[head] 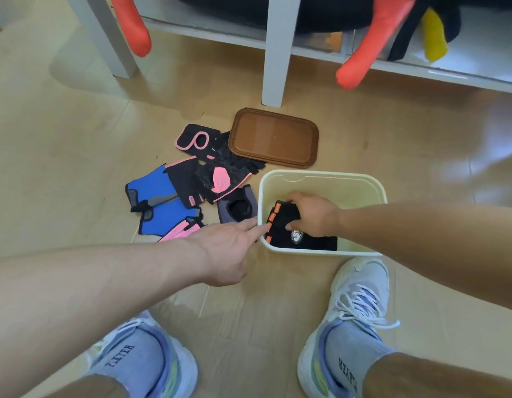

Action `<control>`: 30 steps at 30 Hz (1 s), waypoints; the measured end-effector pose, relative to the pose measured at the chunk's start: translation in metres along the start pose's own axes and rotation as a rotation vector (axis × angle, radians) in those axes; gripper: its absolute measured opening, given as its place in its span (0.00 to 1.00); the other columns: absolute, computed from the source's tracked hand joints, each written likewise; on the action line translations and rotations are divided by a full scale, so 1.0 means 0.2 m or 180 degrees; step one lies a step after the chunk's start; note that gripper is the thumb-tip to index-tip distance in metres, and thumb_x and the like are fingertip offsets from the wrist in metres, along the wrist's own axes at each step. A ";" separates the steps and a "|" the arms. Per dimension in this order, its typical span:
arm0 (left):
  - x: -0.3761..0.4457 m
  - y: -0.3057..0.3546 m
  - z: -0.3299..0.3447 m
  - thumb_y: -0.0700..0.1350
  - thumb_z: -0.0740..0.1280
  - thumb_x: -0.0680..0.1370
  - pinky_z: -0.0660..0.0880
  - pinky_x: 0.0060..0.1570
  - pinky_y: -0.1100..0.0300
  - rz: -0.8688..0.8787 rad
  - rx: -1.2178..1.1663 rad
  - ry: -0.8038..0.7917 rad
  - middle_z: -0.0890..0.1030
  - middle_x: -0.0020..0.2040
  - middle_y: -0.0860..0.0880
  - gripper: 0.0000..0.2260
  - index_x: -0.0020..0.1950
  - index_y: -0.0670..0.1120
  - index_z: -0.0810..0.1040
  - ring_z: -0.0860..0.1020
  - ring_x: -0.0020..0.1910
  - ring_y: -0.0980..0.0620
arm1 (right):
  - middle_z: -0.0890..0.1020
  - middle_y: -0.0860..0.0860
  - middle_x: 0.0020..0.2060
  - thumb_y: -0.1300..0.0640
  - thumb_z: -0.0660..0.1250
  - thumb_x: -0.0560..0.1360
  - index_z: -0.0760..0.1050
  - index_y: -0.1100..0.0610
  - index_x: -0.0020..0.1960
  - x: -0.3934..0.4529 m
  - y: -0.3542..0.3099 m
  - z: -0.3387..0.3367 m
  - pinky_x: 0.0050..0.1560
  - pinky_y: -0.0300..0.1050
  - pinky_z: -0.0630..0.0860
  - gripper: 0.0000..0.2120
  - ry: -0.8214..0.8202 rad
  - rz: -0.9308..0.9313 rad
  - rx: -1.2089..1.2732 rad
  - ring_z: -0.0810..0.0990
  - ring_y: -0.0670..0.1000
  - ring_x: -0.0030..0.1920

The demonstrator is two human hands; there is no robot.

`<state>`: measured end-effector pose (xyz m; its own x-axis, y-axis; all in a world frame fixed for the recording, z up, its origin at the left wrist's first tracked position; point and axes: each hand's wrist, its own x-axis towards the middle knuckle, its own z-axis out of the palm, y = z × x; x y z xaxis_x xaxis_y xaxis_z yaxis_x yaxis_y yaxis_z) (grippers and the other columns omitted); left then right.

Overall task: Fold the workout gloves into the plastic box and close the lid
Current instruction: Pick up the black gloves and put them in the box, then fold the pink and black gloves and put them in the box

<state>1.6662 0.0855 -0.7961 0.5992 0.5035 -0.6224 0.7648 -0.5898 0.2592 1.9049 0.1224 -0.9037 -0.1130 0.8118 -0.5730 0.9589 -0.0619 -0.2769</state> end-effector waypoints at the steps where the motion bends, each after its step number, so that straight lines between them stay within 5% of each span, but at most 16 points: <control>1: 0.00 0.00 0.00 0.46 0.63 0.80 0.68 0.68 0.55 -0.0012 -0.0017 0.0030 0.49 0.84 0.55 0.37 0.84 0.54 0.45 0.65 0.77 0.49 | 0.76 0.53 0.68 0.48 0.73 0.76 0.68 0.53 0.73 0.00 0.01 -0.01 0.67 0.52 0.72 0.29 0.0046 0.0015 0.0045 0.75 0.57 0.67; 4: -0.01 -0.01 0.00 0.43 0.61 0.80 0.67 0.70 0.55 -0.0050 -0.0090 0.0045 0.46 0.85 0.55 0.37 0.84 0.54 0.44 0.63 0.79 0.48 | 0.68 0.51 0.77 0.52 0.69 0.79 0.64 0.53 0.78 -0.03 0.02 -0.01 0.73 0.52 0.68 0.30 0.0189 0.0004 -0.0048 0.67 0.56 0.76; 7: -0.02 0.01 0.00 0.40 0.59 0.79 0.67 0.69 0.55 -0.0091 -0.0161 0.0076 0.45 0.85 0.55 0.37 0.84 0.52 0.44 0.63 0.79 0.48 | 0.72 0.50 0.72 0.53 0.68 0.79 0.67 0.51 0.75 -0.07 0.02 0.02 0.67 0.51 0.72 0.25 0.0355 -0.0011 -0.0248 0.70 0.55 0.72; 11: -0.02 0.01 -0.01 0.36 0.56 0.79 0.67 0.61 0.60 -0.0152 -0.0336 0.0050 0.44 0.85 0.55 0.37 0.85 0.53 0.44 0.64 0.79 0.48 | 0.69 0.50 0.72 0.52 0.68 0.78 0.64 0.47 0.79 -0.08 0.00 0.05 0.65 0.52 0.74 0.31 -0.0494 -0.0164 -0.0800 0.71 0.55 0.71; 16: -0.03 -0.05 -0.02 0.36 0.58 0.78 0.66 0.55 0.63 -0.0119 -0.0461 -0.0081 0.47 0.84 0.60 0.41 0.84 0.58 0.40 0.64 0.79 0.51 | 0.67 0.50 0.73 0.56 0.65 0.77 0.59 0.43 0.81 -0.04 0.01 -0.01 0.67 0.54 0.72 0.35 -0.0689 -0.0062 -0.1418 0.68 0.57 0.72; 21: -0.07 -0.21 0.04 0.39 0.60 0.78 0.61 0.76 0.58 -0.0242 -0.0212 -0.0126 0.45 0.85 0.58 0.39 0.84 0.56 0.44 0.54 0.83 0.52 | 0.70 0.49 0.73 0.49 0.65 0.75 0.63 0.39 0.78 -0.04 0.06 -0.10 0.76 0.64 0.52 0.32 -0.0665 0.0256 -0.1848 0.62 0.56 0.76; 24: -0.13 -0.35 0.07 0.41 0.60 0.80 0.61 0.77 0.55 -0.0571 0.0081 -0.0286 0.48 0.85 0.53 0.34 0.84 0.52 0.50 0.54 0.83 0.50 | 0.76 0.49 0.69 0.48 0.65 0.76 0.69 0.42 0.75 -0.06 0.05 -0.18 0.75 0.59 0.57 0.27 -0.0504 0.0273 -0.1780 0.71 0.55 0.72; 27: -0.19 -0.46 0.07 0.45 0.60 0.81 0.66 0.74 0.51 -0.0859 0.0212 -0.0357 0.57 0.83 0.50 0.30 0.83 0.50 0.57 0.61 0.80 0.48 | 0.84 0.51 0.56 0.53 0.62 0.77 0.81 0.47 0.60 -0.10 -0.05 -0.31 0.59 0.49 0.77 0.14 0.0194 0.0225 -0.1386 0.82 0.57 0.56; 30: -0.23 -0.51 0.06 0.46 0.60 0.81 0.68 0.72 0.49 -0.1009 0.0238 -0.0392 0.62 0.81 0.49 0.27 0.81 0.50 0.62 0.65 0.78 0.46 | 0.85 0.48 0.45 0.54 0.59 0.78 0.80 0.47 0.51 -0.15 -0.22 -0.46 0.42 0.45 0.74 0.11 0.1038 -0.0103 -0.1196 0.82 0.56 0.46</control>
<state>1.5573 0.1147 -0.8025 0.2979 0.5918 -0.7490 0.8863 -0.4630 -0.0133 1.8897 0.1545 -0.8029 -0.1146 0.9528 -0.2811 0.9905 0.1312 0.0410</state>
